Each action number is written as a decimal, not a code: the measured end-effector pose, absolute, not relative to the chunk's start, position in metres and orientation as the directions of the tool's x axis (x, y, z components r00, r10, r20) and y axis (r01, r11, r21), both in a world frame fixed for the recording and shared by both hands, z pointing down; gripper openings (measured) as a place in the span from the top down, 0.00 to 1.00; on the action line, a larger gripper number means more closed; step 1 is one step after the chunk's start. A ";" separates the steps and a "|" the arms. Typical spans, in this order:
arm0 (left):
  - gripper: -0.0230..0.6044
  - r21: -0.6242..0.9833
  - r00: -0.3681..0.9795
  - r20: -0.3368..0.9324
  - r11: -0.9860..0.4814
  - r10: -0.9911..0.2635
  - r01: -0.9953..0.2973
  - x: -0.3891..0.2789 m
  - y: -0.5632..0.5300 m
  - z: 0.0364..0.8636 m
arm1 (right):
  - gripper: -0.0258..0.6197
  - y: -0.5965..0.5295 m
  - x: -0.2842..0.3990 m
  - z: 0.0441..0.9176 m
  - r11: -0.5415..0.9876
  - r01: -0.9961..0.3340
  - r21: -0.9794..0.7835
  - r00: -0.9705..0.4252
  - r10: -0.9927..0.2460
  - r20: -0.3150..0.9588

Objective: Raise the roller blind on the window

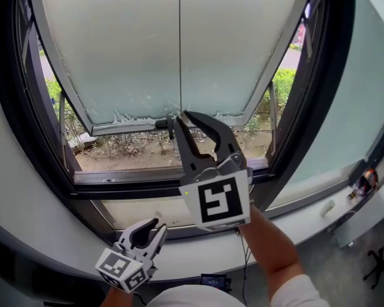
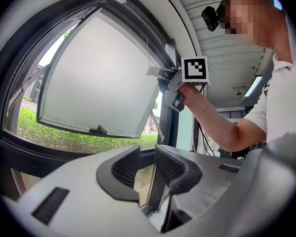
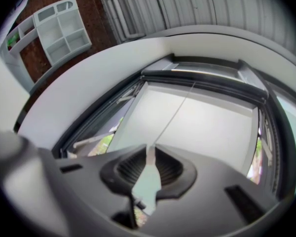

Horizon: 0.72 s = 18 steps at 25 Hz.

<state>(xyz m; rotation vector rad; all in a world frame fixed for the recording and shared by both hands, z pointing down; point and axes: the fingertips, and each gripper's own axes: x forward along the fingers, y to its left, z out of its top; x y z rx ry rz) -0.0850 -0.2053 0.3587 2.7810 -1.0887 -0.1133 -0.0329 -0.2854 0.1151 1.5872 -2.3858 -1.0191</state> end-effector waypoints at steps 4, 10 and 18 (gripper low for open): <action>0.79 0.168 0.734 -0.018 -0.726 -0.679 -0.667 -0.085 -0.204 0.356 | 0.87 -0.284 -0.031 0.115 0.222 -0.784 0.580 -0.447 -0.850 -0.279; 0.79 0.160 0.735 -0.020 -0.728 -0.677 -0.666 -0.083 -0.202 0.352 | 0.87 -0.280 -0.030 0.113 0.217 -0.781 0.586 -0.446 -0.851 -0.279; 0.79 0.160 0.734 -0.021 -0.727 -0.678 -0.667 -0.085 -0.198 0.351 | 0.87 -0.282 -0.029 0.111 0.207 -0.771 0.603 -0.437 -0.859 -0.264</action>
